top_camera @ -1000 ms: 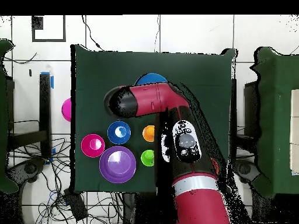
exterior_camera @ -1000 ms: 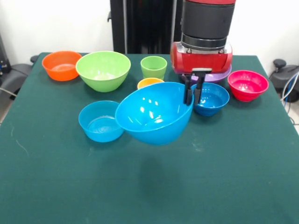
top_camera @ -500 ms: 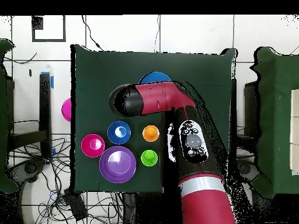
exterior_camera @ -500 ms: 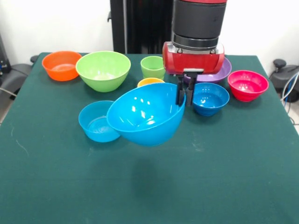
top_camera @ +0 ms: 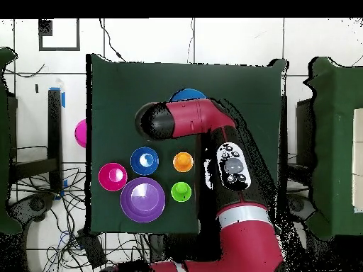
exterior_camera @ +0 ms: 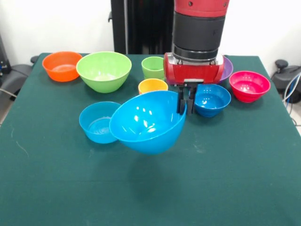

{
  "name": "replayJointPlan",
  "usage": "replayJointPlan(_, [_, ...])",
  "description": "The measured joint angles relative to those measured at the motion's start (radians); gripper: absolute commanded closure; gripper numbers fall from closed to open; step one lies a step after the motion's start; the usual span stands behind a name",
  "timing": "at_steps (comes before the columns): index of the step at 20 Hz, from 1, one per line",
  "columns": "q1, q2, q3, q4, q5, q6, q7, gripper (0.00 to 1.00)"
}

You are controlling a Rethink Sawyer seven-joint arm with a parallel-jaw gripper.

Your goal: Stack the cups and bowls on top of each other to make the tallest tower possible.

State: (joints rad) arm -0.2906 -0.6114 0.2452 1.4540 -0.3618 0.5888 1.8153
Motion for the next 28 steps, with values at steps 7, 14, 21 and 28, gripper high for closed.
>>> replayJointPlan(7, [0.004,0.034,0.000,-0.015,0.000,-0.010,0.000,1.00])
replayJointPlan(14, [0.013,0.053,0.000,-0.017,0.000,-0.020,0.000,0.00])
replayJointPlan(21, [0.028,0.049,-0.001,-0.017,0.000,-0.038,0.000,0.00])
replayJointPlan(28, [0.030,0.035,-0.001,-0.012,0.000,-0.058,0.000,0.00])
